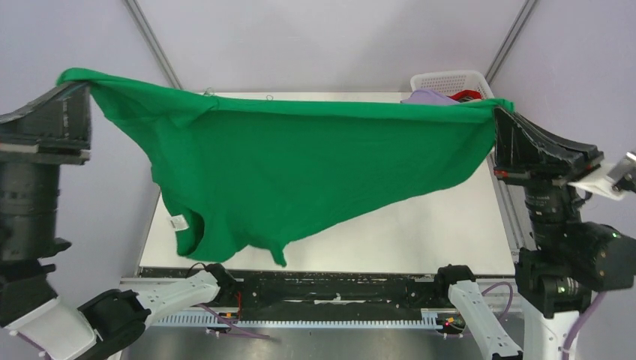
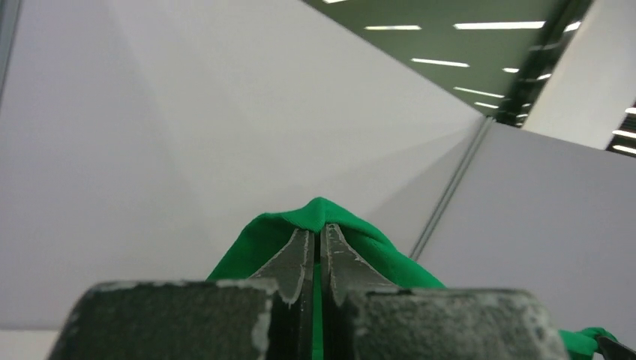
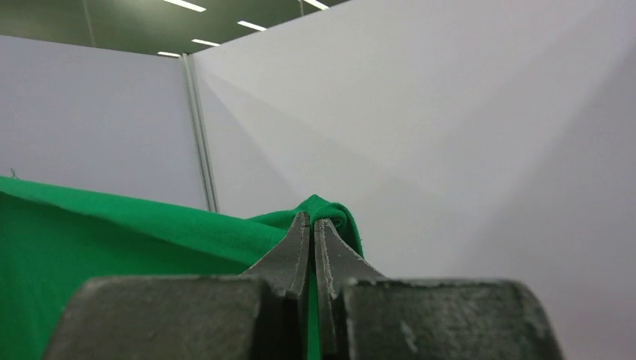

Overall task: Fold and stack the t-shirts
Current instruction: Flatten out the tshirt

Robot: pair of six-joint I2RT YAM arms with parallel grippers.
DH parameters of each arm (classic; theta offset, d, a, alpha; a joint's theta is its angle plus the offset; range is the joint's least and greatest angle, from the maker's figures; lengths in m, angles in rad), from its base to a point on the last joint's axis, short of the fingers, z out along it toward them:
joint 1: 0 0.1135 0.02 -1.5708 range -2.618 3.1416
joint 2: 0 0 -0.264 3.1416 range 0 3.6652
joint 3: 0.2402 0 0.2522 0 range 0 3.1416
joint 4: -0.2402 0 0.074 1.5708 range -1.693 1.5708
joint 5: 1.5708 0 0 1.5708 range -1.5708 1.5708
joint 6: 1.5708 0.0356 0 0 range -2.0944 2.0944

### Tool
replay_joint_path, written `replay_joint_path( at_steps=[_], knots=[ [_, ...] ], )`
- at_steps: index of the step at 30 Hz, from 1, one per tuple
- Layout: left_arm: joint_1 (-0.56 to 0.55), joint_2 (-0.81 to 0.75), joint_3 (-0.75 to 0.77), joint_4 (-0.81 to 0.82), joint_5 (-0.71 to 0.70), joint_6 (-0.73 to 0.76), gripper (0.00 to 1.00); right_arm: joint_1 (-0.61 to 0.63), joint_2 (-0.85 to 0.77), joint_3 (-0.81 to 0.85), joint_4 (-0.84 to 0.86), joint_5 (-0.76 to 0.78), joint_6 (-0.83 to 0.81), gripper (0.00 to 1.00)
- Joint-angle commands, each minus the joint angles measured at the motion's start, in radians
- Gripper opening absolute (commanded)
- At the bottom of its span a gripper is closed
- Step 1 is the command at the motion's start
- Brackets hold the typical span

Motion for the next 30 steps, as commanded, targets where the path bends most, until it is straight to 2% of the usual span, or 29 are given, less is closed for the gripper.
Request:
replay_joint_path(
  at_steps=[1,3,7,12,15,17,20,22,24,25,26,28,30],
  knots=[
    [0.004,-0.002,0.109,0.011,0.205,0.069,0.02,0.000,-0.051,0.060,-0.043,-0.016,-0.040,0.00],
    [0.006,-0.007,0.119,0.023,0.244,0.066,0.02,0.000,-0.077,0.062,-0.054,-0.004,-0.049,0.00],
    [0.010,-0.002,0.114,0.023,0.229,0.084,0.02,0.000,-0.117,0.039,-0.062,0.022,-0.059,0.00],
    [0.010,-0.022,-0.029,0.075,0.123,0.107,0.02,0.000,-0.118,-0.038,-0.057,0.064,-0.055,0.00],
    [0.010,-0.054,-0.239,0.208,-0.058,0.170,0.02,0.001,-0.107,-0.157,-0.044,0.129,-0.047,0.00],
    [0.010,-0.052,-0.399,0.344,-0.236,0.246,0.02,0.001,-0.096,-0.258,-0.023,0.175,-0.042,0.01],
    [0.011,0.015,-0.642,0.628,-0.513,0.404,0.02,0.001,-0.054,-0.409,0.034,0.187,-0.010,0.01],
    [0.063,0.088,-0.754,0.725,-0.603,0.434,0.02,0.001,-0.011,-0.532,0.102,0.188,0.003,0.01],
    [0.201,0.163,-0.808,0.570,-0.547,0.218,0.02,0.001,0.055,-0.653,0.187,0.200,0.026,0.01],
    [0.293,0.206,-0.819,0.472,-0.453,0.055,0.02,0.000,0.101,-0.704,0.242,0.195,0.041,0.00],
    [0.388,0.254,-0.832,0.415,-0.343,-0.030,0.02,0.002,0.145,-0.757,0.313,0.184,0.048,0.00],
    [0.497,0.348,-0.890,0.493,-0.194,-0.071,0.02,0.001,0.269,-0.803,0.430,0.157,0.058,0.00],
    [0.527,0.449,-0.925,0.635,-0.115,-0.022,0.02,0.002,0.421,-0.784,0.505,0.118,0.042,0.00]
  ],
)
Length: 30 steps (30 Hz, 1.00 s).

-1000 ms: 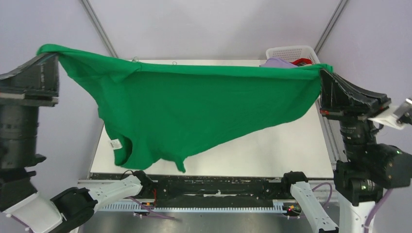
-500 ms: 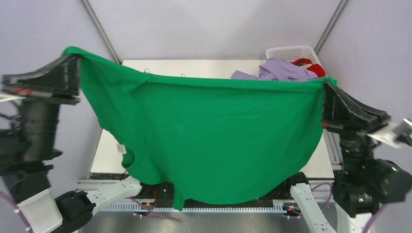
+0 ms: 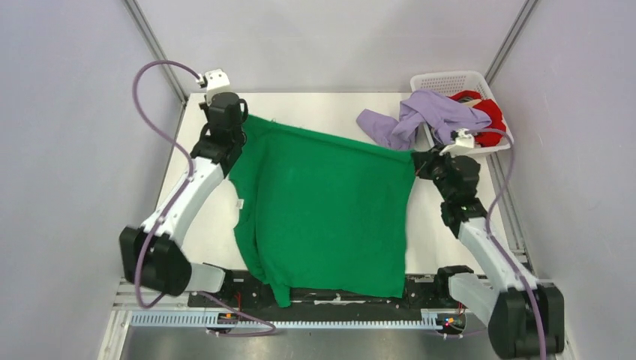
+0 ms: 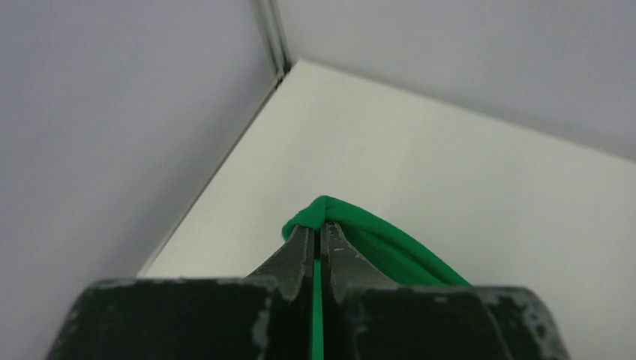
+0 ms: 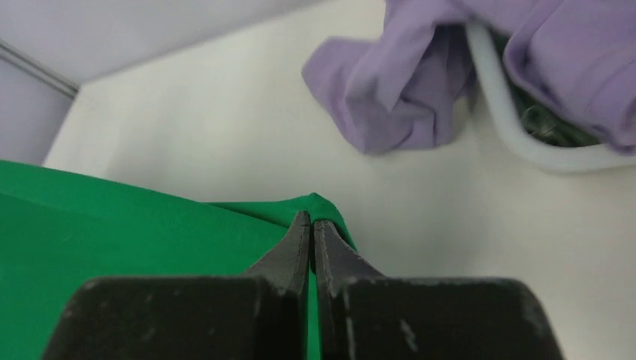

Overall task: Fold and stack the t-shirts
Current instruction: Flatten out the tshirt

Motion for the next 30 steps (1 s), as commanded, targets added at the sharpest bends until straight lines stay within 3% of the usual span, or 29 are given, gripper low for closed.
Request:
replay_joint_path(
  at_steps=[1,3,8,18,21,23,25,26,28,29,30],
  knots=[
    [0.116,0.139,-0.037,0.217,0.161,-0.088,0.02,0.001,0.234,0.026,0.309,-0.042,-0.002,0.00],
    [0.125,0.263,0.008,0.260,0.148,-0.052,0.02,0.011,0.356,0.066,0.365,-0.063,-0.009,0.00],
    [0.154,0.521,0.221,0.149,0.124,0.007,0.02,0.064,0.549,0.143,0.452,-0.048,-0.054,0.00],
    [0.192,0.732,0.404,0.199,0.203,0.065,0.05,0.127,0.781,0.356,0.447,0.051,-0.159,0.02],
    [0.192,0.843,0.525,0.187,0.222,0.065,0.20,0.127,0.871,0.455,0.409,0.134,-0.169,0.05],
    [0.193,0.947,0.650,0.140,0.213,0.065,0.38,0.127,0.937,0.545,0.340,0.209,-0.171,0.09],
    [0.193,1.052,0.802,0.049,0.219,0.065,0.48,0.126,1.016,0.675,0.241,0.298,-0.174,0.16],
    [0.193,1.098,0.903,-0.015,0.221,0.065,0.59,0.125,1.063,0.745,0.194,0.346,-0.185,0.20],
    [0.193,1.175,1.069,-0.140,0.219,0.042,0.89,0.125,1.125,0.899,0.073,0.388,-0.211,0.37],
    [0.193,1.180,1.111,-0.189,0.226,0.019,0.99,0.126,1.133,0.929,0.047,0.382,-0.220,0.47],
    [0.193,1.162,1.119,-0.208,0.250,0.003,1.00,0.129,1.123,0.931,0.044,0.369,-0.227,0.62]
  ],
)
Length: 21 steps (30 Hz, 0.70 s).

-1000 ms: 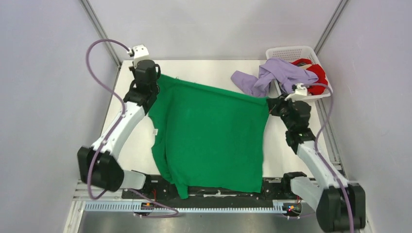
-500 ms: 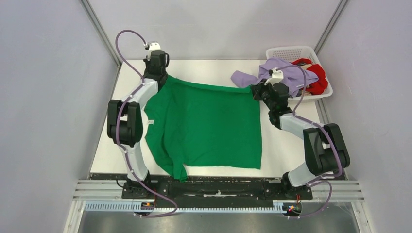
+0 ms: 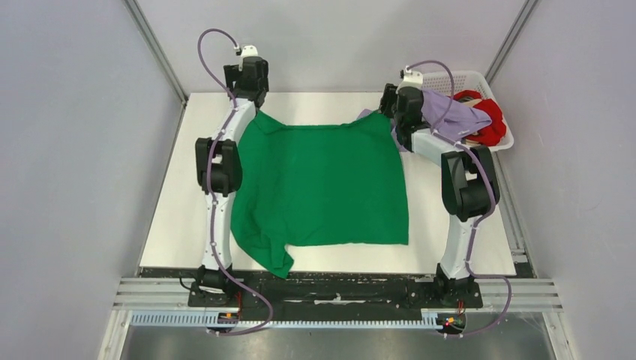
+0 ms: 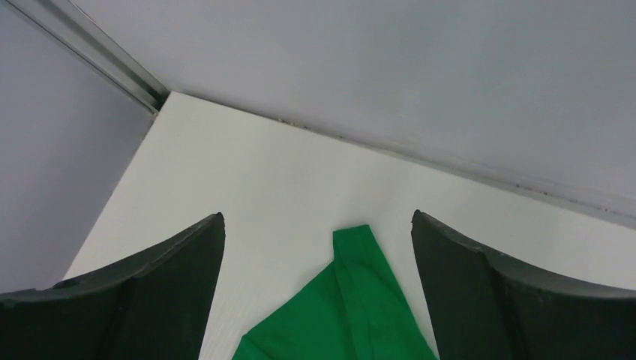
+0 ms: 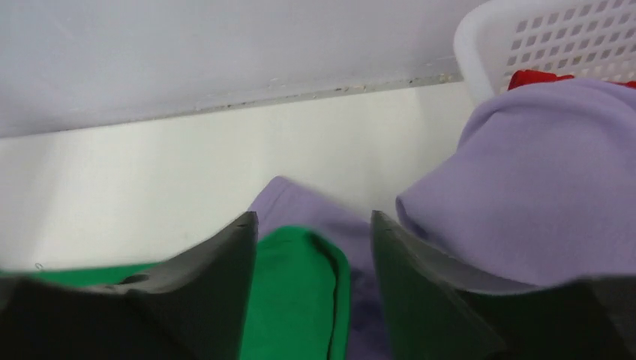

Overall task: Fold and stack the t-shirts
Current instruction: Flatten out the tshirt

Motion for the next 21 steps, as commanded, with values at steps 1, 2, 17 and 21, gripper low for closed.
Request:
replay_joint_path(
  at_steps=[1,2,17,21],
  knots=[
    [0.004,-0.013,0.133,-0.191,0.067,-0.063,1.00,0.004,-0.013,0.116,-0.112,0.091,-0.062,0.85],
    [0.003,-0.062,0.082,-0.177,0.090,-0.081,1.00,0.007,-0.038,0.075,-0.076,0.078,-0.070,0.97],
    [0.006,-0.401,-0.553,-0.116,0.389,-0.533,1.00,0.138,-0.103,-0.134,-0.048,-0.181,-0.105,0.98],
    [0.008,-0.365,-0.567,-0.081,0.442,-0.561,1.00,0.142,-0.063,-0.116,-0.060,-0.182,-0.099,0.98]
  ],
)
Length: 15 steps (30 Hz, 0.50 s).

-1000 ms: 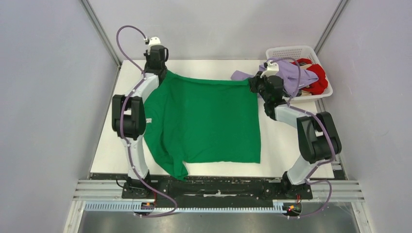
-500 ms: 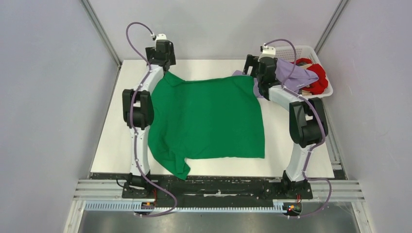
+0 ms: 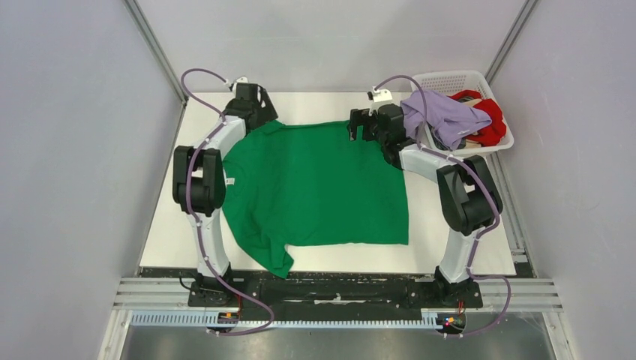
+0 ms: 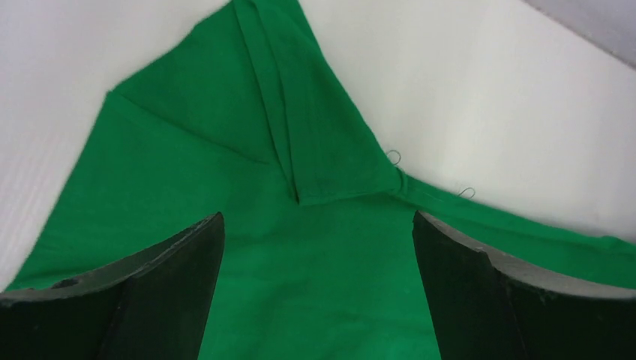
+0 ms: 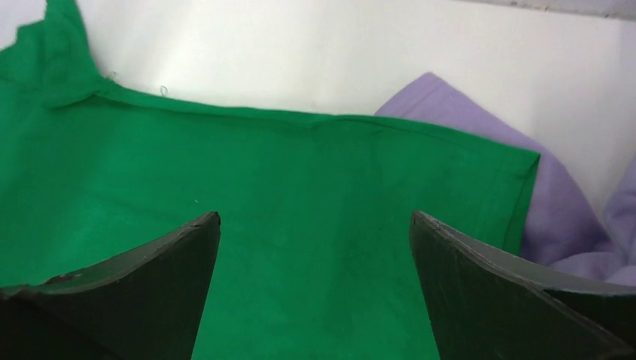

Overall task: Fold and stack the t-shirts
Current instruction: Flatten out the tshirt

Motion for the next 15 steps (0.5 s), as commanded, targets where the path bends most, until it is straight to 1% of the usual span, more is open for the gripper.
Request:
replay_joint_path(
  at_steps=[1,5,15],
  knots=[
    [0.009,0.030,0.002,0.040,0.084,-0.108,1.00,-0.009,0.051,0.025,0.003,-0.025,-0.001,0.98],
    [0.016,0.087,0.053,0.014,0.093,-0.126,1.00,-0.010,0.078,0.039,-0.012,0.004,-0.001,0.98],
    [0.026,0.195,0.079,0.096,0.132,-0.216,1.00,-0.014,0.125,0.037,-0.008,0.011,-0.010,0.98]
  ],
)
